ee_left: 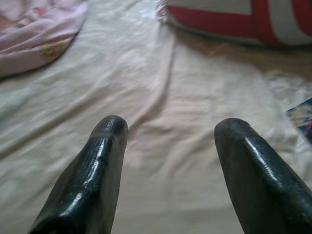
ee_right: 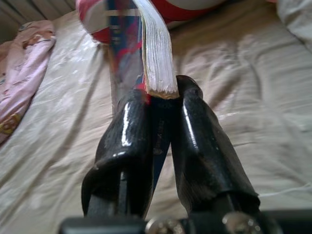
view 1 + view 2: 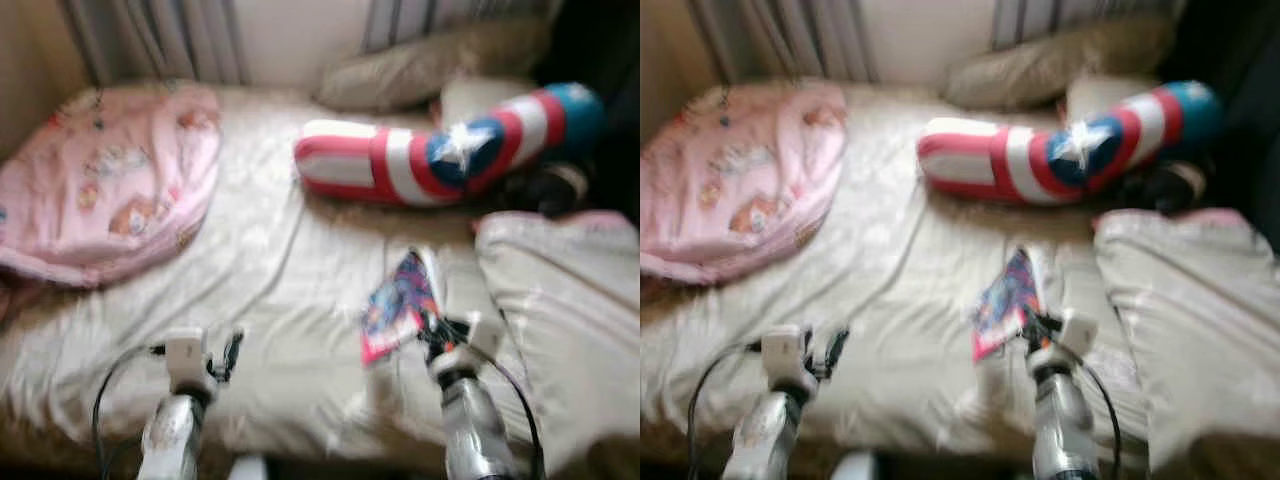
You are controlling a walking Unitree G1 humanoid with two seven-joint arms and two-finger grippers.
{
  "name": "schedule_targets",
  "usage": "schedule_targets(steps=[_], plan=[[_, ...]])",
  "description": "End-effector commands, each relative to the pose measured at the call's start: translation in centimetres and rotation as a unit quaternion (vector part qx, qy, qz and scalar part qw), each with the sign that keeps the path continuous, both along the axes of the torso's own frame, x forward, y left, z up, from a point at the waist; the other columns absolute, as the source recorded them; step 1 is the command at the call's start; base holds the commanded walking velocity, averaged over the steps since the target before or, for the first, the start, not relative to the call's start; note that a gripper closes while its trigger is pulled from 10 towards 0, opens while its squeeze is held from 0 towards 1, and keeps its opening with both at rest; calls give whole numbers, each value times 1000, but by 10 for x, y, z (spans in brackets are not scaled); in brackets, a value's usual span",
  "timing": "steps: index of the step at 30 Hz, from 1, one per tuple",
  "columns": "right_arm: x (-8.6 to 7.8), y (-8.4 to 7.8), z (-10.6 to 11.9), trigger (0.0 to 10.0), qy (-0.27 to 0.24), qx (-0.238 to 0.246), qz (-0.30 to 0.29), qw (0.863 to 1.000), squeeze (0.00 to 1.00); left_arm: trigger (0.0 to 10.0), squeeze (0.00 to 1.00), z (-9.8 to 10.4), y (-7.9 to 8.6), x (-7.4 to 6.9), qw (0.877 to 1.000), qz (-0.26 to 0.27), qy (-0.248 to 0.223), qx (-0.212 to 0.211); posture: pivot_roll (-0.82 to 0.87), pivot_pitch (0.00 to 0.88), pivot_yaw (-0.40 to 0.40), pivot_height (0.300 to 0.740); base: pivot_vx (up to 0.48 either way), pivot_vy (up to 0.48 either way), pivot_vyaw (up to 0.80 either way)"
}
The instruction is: Clean up the room
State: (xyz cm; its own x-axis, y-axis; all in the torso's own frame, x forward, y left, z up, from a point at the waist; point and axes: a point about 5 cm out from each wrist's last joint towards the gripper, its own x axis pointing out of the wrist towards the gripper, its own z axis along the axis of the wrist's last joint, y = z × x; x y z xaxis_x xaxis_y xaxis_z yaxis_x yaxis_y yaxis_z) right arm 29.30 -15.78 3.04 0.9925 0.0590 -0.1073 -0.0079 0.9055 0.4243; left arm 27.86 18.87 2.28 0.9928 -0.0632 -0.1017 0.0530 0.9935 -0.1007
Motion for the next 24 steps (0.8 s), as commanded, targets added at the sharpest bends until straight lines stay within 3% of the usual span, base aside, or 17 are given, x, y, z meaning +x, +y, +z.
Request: schedule_targets(steps=[1,8,14,24], plan=[[-5,-13,-4,10000,3,8,-29,1000,0,10000,0,-8,-5,-6,1000,-8,16,-2,89,70,-27,643,0,0,0],[-1,-12,-6,10000,13,29,-16,999,0,10000,0,-6,-1,-8,1000,-11,11,2,107,95,-17,643,0,0,0],[3,-9,-7,10000,18,75,-6,997,0,10000,0,-6,3,-13,1000,-16,7,9,125,121,8,643,0,0,0],[24,-3,7,10000,-7,196,33,980,0,10000,0,1,13,-20,999,-30,-4,28,191,189,66,643,0,0,0]])
